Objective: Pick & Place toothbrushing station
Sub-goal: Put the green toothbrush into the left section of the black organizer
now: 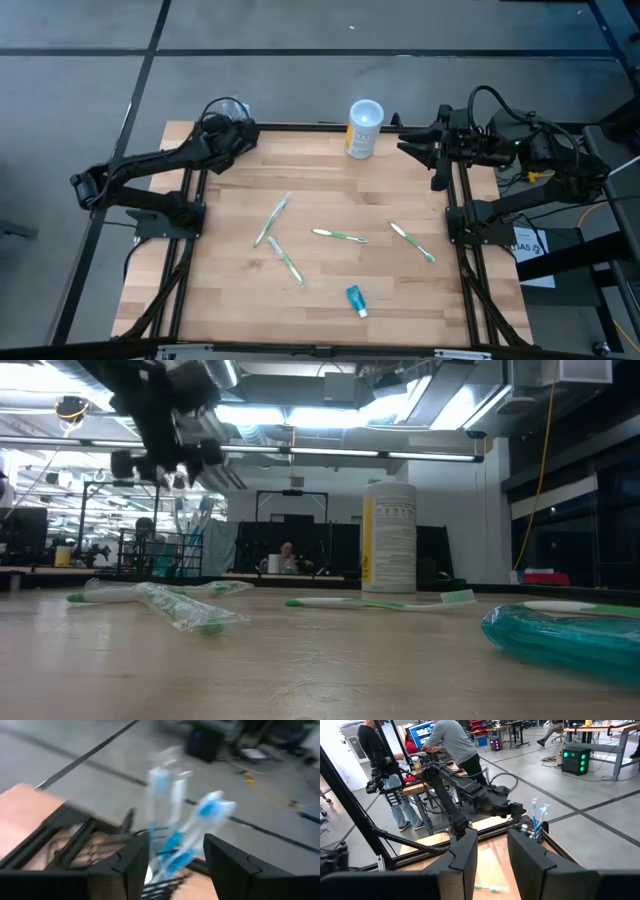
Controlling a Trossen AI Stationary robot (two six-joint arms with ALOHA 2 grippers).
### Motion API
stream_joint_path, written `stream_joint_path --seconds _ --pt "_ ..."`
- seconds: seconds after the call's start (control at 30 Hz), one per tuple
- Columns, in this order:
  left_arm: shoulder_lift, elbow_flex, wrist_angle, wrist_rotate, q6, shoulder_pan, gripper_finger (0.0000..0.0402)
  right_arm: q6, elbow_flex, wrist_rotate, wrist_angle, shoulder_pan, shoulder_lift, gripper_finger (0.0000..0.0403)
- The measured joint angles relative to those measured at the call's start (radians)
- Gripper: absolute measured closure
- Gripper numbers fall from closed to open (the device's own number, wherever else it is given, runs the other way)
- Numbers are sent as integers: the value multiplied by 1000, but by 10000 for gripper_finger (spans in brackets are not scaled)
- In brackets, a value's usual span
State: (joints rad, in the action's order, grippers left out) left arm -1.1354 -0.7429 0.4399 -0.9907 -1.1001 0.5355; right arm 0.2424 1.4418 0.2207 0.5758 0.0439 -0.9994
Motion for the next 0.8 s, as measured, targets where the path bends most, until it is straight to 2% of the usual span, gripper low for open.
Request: stream_joint_path --seconds 0.07,0.13,0.2,0.27,0.33,0.4,0.5,0.7,0.73,0.8 --pt "47 0 -57 -9 154 -49 223 -4 0 0 0 0 0 293" --pt "110 0 -110 22 393 -99 226 -13 0 -13 -7 0 0 293" --pt "180 0 -151 122 604 -147 228 -25 0 -42 -17 0 1 293" --pt "243 -1 -192 296 734 -180 230 -43 0 -72 -17 0 1 293" --pt "288 -1 -208 495 783 -203 233 -60 0 -104 -16 0 -3 293" --pt "299 -2 -203 652 777 -232 235 -67 0 -131 -14 0 -5 293" --pt "265 -2 -130 795 762 -307 239 -60 0 -176 -9 0 -6 293" --pt "86 -12 -34 883 880 -479 245 22 -1 -188 65 0 -20 293" --pt "53 -26 -13 868 887 -499 245 36 0 -183 61 0 -25 293" --pt "1 -61 76 731 791 -519 246 63 -1 -169 62 0 -30 293"
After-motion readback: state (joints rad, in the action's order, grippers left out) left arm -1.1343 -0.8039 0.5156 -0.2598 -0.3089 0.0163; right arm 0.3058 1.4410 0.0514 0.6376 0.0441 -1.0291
